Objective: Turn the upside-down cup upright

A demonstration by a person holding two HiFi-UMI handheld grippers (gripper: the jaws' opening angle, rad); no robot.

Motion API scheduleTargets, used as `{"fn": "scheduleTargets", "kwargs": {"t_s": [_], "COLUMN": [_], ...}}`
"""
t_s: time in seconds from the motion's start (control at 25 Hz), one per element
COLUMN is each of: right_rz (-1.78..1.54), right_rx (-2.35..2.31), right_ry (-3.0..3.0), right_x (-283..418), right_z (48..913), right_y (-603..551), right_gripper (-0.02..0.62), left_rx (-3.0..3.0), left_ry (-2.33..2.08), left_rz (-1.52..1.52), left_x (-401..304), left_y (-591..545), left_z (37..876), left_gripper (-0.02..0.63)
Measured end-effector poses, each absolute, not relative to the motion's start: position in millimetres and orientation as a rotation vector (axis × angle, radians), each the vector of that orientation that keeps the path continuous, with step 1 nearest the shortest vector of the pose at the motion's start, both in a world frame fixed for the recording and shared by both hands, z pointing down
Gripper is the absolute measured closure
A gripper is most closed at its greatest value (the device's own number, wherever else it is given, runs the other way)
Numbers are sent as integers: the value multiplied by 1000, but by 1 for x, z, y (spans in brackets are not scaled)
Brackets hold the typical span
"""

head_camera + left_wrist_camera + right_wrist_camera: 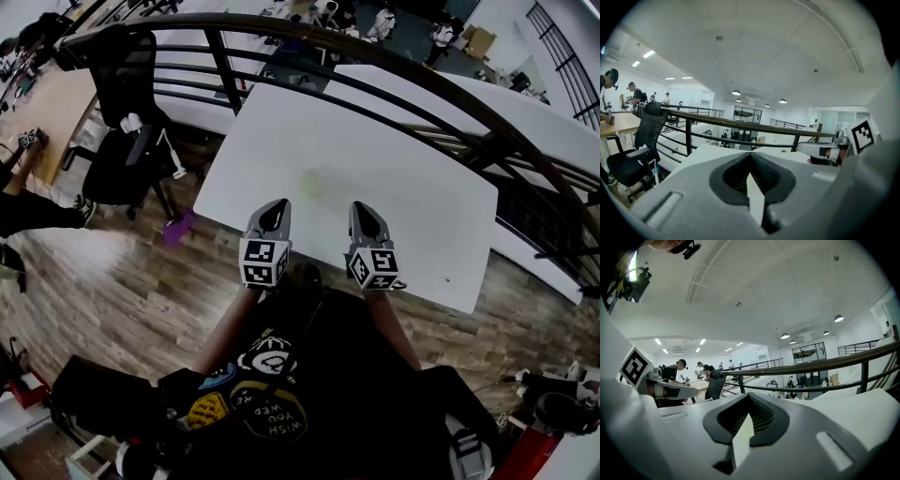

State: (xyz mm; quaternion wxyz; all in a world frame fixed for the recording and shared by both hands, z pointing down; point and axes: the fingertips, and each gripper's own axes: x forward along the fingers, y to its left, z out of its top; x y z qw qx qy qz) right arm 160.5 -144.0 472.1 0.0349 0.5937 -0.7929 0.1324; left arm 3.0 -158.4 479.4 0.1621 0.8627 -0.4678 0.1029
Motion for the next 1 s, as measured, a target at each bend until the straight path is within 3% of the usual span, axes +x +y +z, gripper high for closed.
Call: {"fn": "scheduleTargets", "kwargs": {"t_s": [1.0], "right_rz": [482], "right_rx": [1636], "right_ry": [-2545], "right_x": [120], "right_z": [468], "right_y": [-144], "right_gripper": [597], "left_rx": [2471], "left_ry": [-1346], "left_rz": [300], "left_x": [-8], "left_y": [-163], "left_z": [469], "left_gripper": [601]}}
